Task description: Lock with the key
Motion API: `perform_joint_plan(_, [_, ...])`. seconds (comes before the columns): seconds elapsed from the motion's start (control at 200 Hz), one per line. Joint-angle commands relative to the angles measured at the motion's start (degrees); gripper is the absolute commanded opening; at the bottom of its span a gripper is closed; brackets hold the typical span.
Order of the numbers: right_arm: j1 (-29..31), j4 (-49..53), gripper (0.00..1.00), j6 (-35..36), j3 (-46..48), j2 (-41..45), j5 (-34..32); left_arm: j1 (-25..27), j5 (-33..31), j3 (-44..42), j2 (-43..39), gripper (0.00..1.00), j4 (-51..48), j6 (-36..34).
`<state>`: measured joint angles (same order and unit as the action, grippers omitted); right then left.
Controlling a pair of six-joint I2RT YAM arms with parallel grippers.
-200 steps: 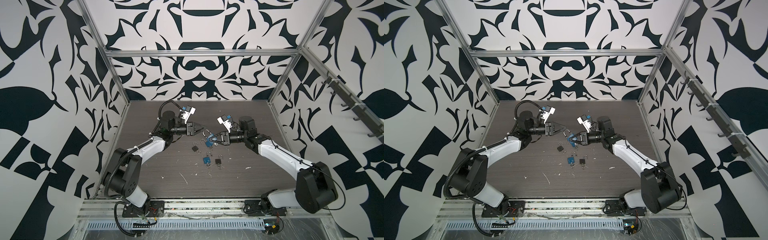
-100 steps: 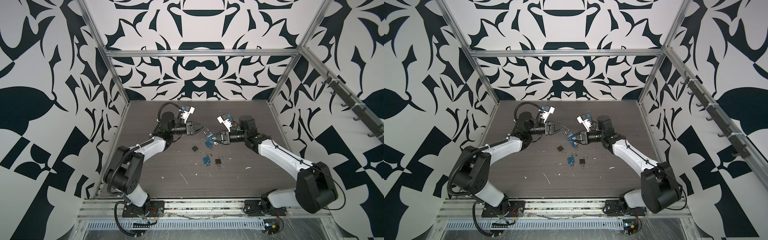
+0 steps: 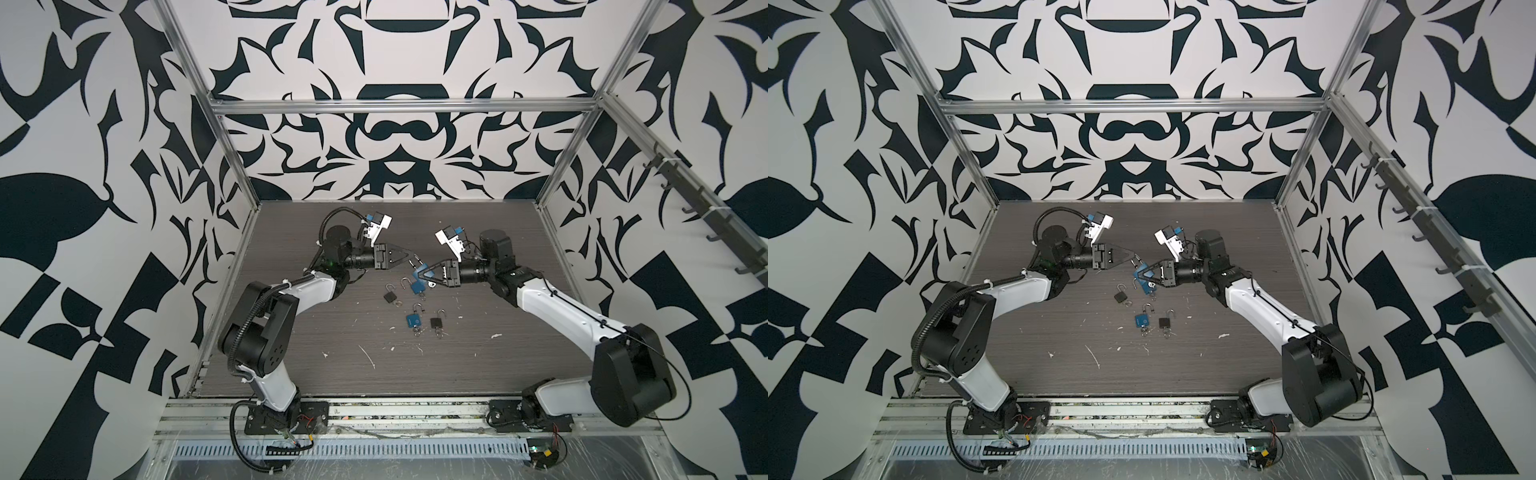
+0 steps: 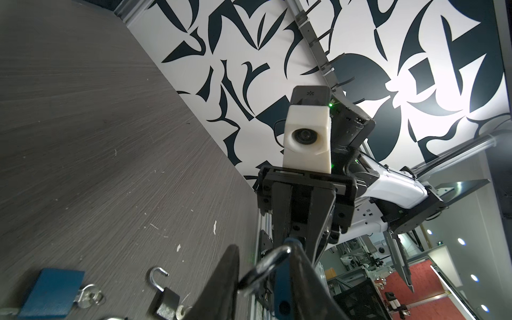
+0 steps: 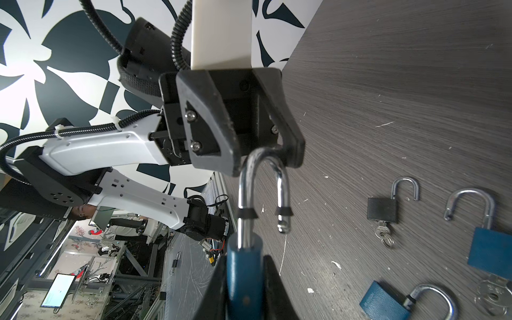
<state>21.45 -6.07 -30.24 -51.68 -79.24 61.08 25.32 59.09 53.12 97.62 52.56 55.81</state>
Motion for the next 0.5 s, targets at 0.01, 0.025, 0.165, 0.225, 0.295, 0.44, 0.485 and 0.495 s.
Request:
perform_joint_plan(0.01, [-0.2, -4.8, 0.0, -0.7, -3.3, 0.7, 2.1, -0.4, 1.2, -0.2, -0.7, 0.24, 2.9, 0.7])
perform_joint_plan(0.025, [-0.2, -4.8, 0.0, -0.7, -3.4, 0.7, 2.1, -0.4, 1.2, -0.2, -0.8, 0.22, 2.9, 0.7])
perform_joint_plan(0.165, [-0.2, -4.9, 0.0, -1.1, -3.6, 0.5, 2.1, -0.4, 1.2, -0.3, -1.0, 0.08, 2.3, 0.4])
perform_joint_plan(0.225, [-0.2, -4.9, 0.0, -1.3, -3.6, 0.5, 2.0, -0.4, 1.2, -0.3, -1.2, 0.04, 1.2, -0.4])
perform_joint_plan(0.295, [-0.2, -5.4, 0.0, -1.6, -3.6, 0.5, 2.0, -0.4, 1.0, -0.3, -1.8, 0.01, -0.8, -1.6])
perform_joint_plan(0.44, [-0.2, -8.5, 0.0, -4.4, -3.2, 0.6, 3.2, -0.4, 0.1, -0.2, -3.4, 0.0, -6.4, -5.6])
perform_joint_plan(0.485, [-0.2, -10.4, 0.0, -5.9, -2.9, 0.6, 3.8, -0.4, -0.2, -0.2, -3.9, 0.0, -8.3, -7.0])
perform_joint_plan(0.495, [-0.2, -10.9, 0.0, -6.2, -2.8, 0.6, 3.8, -0.4, -0.3, -0.2, -4.0, 0.0, -8.6, -7.2])
